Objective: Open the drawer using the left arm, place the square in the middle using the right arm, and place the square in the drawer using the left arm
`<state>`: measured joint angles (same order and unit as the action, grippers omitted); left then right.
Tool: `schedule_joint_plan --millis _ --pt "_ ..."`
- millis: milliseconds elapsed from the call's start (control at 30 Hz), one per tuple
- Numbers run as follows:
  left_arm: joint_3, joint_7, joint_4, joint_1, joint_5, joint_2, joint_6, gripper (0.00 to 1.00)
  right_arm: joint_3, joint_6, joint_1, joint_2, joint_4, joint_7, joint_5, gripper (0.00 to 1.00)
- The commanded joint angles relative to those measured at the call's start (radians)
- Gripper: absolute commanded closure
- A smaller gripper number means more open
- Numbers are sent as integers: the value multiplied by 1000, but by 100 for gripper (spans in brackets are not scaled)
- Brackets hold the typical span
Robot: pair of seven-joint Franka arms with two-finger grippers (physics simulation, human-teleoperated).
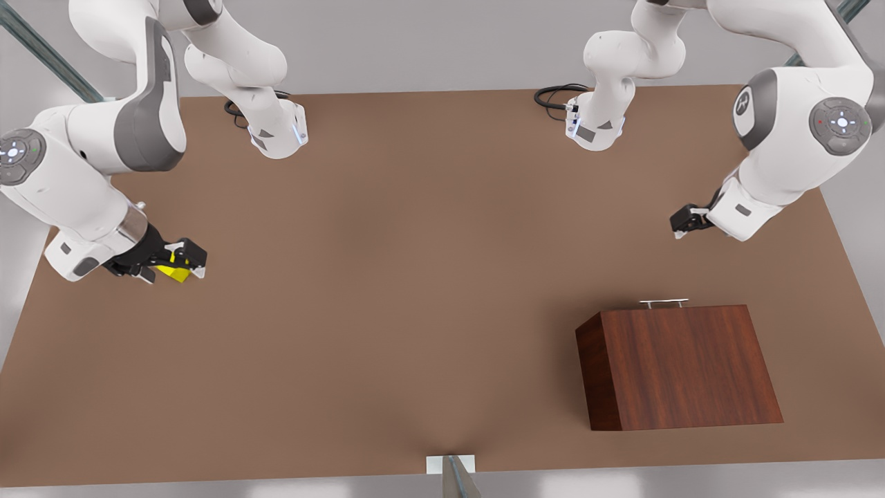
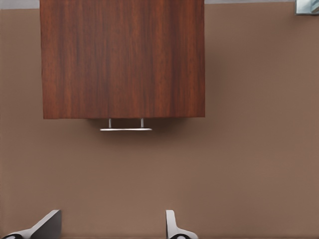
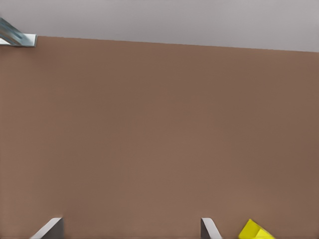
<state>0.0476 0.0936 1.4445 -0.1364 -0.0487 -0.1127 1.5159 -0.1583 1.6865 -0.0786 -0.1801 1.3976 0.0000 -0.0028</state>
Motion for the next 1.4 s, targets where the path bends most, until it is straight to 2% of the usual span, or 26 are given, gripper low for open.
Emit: schedule_joint_plan --millis 0,67,100,167,233,267,333,400,433,467,533,600,767,1033,1100,1200,1367 --pt "0 -2 0 -3 -3 1 -3 0 2 -1 -6 2 0 -1 -2 0" --pt "2 17 30 -3 -16 -42 -89 0 5 -45 -12 -2 3 -5 -5 0" --pt "2 214 118 -3 -8 -27 -42 0 5 -100 -10 -10 0 -2 0 0" --pt "3 699 448 -2 -10 56 355 0 6 -148 -12 -7 -2 -1 -11 0" --pt "49 892 618 -2 -10 94 663 0 16 -222 -39 -67 4 -5 3 0" --pt "77 962 683 -2 -10 103 775 0 22 -212 -75 -72 44 -1 0 0" --pt "113 1058 800 -2 -8 119 983 0 20 -22 -174 40 274 -2 12 0" --pt "152 1115 863 -2 -8 136 1066 0 63 36 -190 53 302 6 4 0" --pt "152 1143 881 -2 -8 139 1067 0 68 126 -191 60 365 9 7 0" --pt "153 1152 899 -2 -10 139 1067 0 77 136 -188 60 368 87 10 0" --pt "158 1291 913 -2 -11 136 1101 0 71 127 -162 56 365 436 4 0" --pt "156 1302 913 -2 -14 136 1125 0 63 116 -156 48 376 541 6 0" --pt "156 1299 935 -2 -19 84 1242 0 20 125 -156 45 475 488 9 0" --pt "146 1299 935 -8 -19 64 1265 0 34 121 -193 68 517 344 -57 0" --pt "144 1299 935 -8 -19 61 1265 0 60 148 -202 65 537 319 -57 0" --pt "147 1299 932 -8 -17 45 1291 0 100 337 -219 56 662 236 -59 0" --pt "147 1301 933 -6 -16 25 1343 0 144 403 -233 34 689 160 -59 0"
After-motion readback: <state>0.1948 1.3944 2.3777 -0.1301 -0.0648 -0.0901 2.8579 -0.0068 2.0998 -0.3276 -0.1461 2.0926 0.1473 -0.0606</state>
